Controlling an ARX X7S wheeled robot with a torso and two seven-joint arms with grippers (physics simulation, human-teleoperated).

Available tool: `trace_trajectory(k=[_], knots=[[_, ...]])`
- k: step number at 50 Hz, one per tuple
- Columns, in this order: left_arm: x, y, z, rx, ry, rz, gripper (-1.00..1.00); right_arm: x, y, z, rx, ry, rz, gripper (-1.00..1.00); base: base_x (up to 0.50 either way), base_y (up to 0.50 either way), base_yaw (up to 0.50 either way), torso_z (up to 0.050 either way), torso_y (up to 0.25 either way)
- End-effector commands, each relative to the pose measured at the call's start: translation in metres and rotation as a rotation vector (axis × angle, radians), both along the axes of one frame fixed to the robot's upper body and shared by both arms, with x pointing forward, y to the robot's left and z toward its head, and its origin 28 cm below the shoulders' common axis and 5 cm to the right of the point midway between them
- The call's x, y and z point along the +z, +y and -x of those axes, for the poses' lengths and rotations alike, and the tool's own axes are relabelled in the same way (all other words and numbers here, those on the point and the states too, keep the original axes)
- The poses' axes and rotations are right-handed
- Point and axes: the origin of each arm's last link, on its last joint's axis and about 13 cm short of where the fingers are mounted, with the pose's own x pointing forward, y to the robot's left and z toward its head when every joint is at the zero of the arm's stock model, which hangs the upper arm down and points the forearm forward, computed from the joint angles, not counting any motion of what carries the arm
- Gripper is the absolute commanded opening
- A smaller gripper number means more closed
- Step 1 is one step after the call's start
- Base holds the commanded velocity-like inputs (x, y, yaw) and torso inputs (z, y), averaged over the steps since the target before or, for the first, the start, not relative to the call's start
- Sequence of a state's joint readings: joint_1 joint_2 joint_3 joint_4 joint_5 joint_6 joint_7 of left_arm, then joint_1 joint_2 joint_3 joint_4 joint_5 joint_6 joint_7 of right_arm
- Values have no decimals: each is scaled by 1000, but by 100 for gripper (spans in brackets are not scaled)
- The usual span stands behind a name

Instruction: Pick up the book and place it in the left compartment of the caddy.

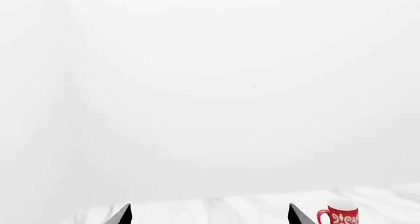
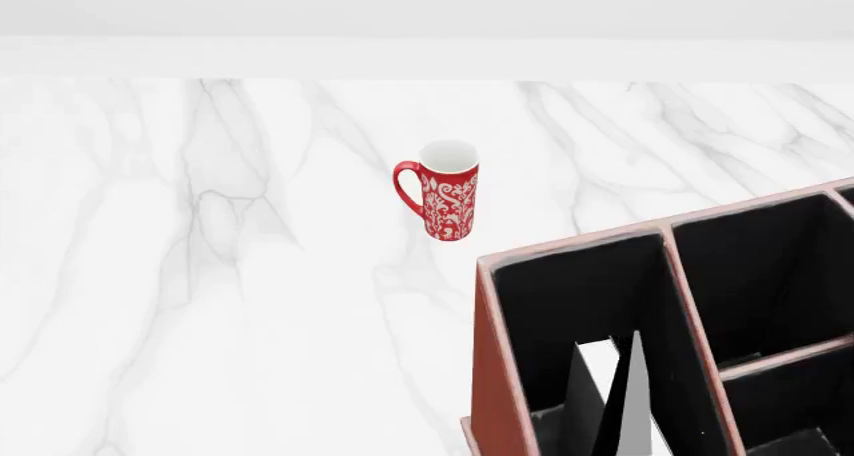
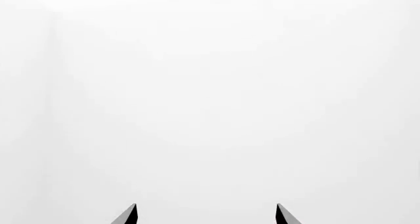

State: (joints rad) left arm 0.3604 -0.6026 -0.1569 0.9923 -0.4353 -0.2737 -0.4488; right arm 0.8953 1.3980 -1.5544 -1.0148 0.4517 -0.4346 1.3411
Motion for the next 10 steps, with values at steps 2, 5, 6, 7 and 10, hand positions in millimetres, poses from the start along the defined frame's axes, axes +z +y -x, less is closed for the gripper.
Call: trace_trajectory(k=[2,5,6,7,10], knots=[[2,-1,6,-11,-23,-8,100,4,-1,2,-9,-39,-10,100,0,0,0,0,0],[2,-1,7,-13,-27,-10,100,6,-1,3,-10,-49,-14,100,0,0,0,0,0],[2,-1,8,-16,-29,-10,100,7,-1,3,-11,-52,-10,100,0,0,0,0,0],[2,-1,8,-16,-30,-10,100,7,0,3,-11,-55,-10,100,0,0,0,0,0],[3,0,9,-11,-37,-5,100,8,-1,4,-11,-67,-10,100,0,0,0,0,0]])
